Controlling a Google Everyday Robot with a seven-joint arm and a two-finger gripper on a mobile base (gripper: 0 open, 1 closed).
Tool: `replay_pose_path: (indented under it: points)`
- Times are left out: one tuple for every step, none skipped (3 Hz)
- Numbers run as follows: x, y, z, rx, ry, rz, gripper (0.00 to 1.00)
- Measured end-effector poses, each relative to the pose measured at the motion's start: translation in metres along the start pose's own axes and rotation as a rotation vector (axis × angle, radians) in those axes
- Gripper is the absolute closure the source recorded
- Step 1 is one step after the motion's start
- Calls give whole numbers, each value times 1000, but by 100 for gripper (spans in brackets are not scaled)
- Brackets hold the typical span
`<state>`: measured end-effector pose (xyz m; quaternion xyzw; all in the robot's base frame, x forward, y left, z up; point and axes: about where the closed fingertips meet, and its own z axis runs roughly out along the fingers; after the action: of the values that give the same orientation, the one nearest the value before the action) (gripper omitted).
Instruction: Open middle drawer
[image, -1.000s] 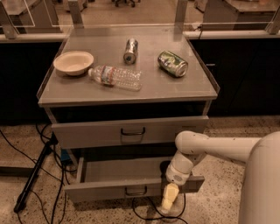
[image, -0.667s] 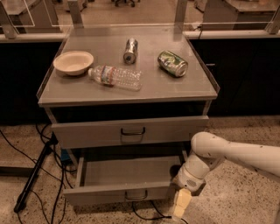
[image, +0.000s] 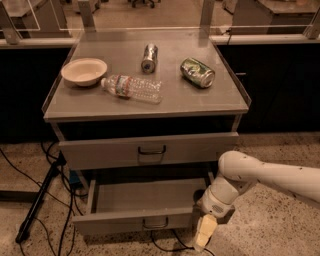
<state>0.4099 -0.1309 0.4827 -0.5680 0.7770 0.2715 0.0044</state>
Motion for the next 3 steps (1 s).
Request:
replay_pose_path:
  points:
    - [-11,-10,-2,48,4,-5,0]
    - [-15,-23,7,53,19,12,0]
    - [-12,-24,17,36,44,-1,0]
